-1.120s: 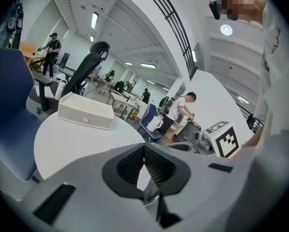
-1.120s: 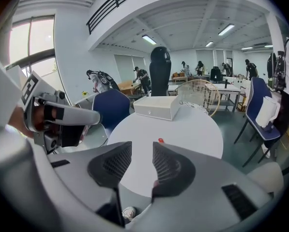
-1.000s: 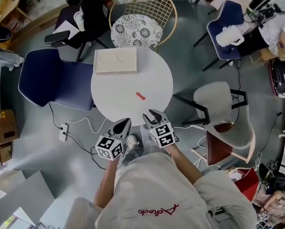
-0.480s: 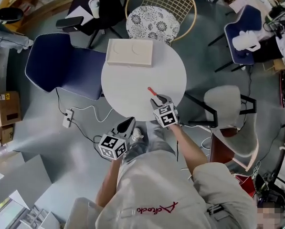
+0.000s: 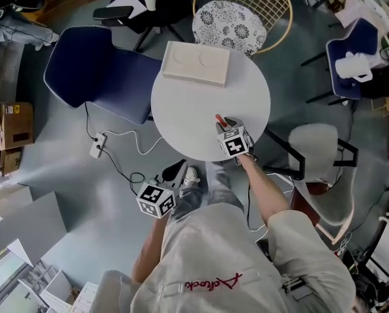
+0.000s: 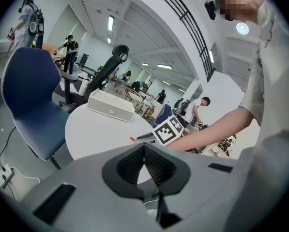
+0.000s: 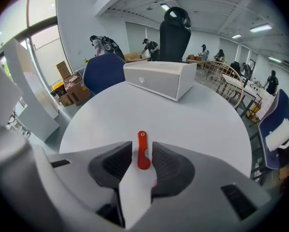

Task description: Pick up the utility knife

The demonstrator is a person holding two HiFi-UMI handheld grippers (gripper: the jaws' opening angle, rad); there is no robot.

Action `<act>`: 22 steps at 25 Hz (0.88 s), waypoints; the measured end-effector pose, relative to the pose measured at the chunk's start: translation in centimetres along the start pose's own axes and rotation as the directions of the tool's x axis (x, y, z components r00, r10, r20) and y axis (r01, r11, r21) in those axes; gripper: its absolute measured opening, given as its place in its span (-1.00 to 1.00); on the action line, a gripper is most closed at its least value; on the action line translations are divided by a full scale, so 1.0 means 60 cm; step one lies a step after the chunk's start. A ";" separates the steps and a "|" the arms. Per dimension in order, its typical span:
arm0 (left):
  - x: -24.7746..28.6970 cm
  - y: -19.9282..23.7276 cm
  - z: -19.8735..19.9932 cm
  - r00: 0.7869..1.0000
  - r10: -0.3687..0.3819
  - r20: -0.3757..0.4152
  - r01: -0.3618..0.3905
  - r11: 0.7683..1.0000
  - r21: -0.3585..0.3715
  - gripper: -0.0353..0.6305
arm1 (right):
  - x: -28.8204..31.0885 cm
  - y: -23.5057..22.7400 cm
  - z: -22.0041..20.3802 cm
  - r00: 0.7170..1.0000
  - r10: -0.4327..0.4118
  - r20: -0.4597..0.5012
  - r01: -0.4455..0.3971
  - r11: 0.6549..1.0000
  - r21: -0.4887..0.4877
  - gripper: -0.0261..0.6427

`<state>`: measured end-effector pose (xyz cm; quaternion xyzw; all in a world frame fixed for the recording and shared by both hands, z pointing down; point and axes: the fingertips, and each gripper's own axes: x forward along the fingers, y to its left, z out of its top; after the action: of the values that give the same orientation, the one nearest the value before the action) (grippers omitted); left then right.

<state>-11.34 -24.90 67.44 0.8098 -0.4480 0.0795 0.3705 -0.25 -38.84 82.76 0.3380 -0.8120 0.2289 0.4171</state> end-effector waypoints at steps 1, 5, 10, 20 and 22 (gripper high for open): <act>-0.003 0.002 -0.003 1.000 0.005 0.000 -0.005 1.000 -0.004 -0.86 | 0.002 -0.002 0.000 1.000 -0.006 0.000 0.006 1.000 -0.005 -0.53; -0.011 0.011 -0.012 1.000 0.020 0.001 -0.020 1.000 -0.018 -0.86 | 0.003 -0.001 0.001 1.000 -0.030 0.003 0.030 0.998 -0.056 -0.58; -0.008 0.008 -0.013 1.000 0.017 0.005 -0.017 1.000 -0.023 -0.86 | 0.002 0.002 0.000 0.999 -0.045 -0.019 0.043 0.997 -0.071 -0.58; -0.007 0.004 -0.018 1.000 0.017 0.005 -0.017 1.000 -0.019 -0.86 | 0.007 0.009 -0.002 0.998 -0.054 -0.039 0.051 0.995 -0.089 -0.72; -0.009 0.002 -0.020 1.000 0.019 0.006 -0.019 1.000 -0.019 -0.86 | 0.005 0.009 -0.002 0.998 -0.056 -0.037 0.052 0.994 -0.091 -0.72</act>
<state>-11.52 -23.79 68.10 0.8022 -0.4574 0.0765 0.3760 -0.69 -38.49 83.02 0.3360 -0.8038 0.1872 0.4538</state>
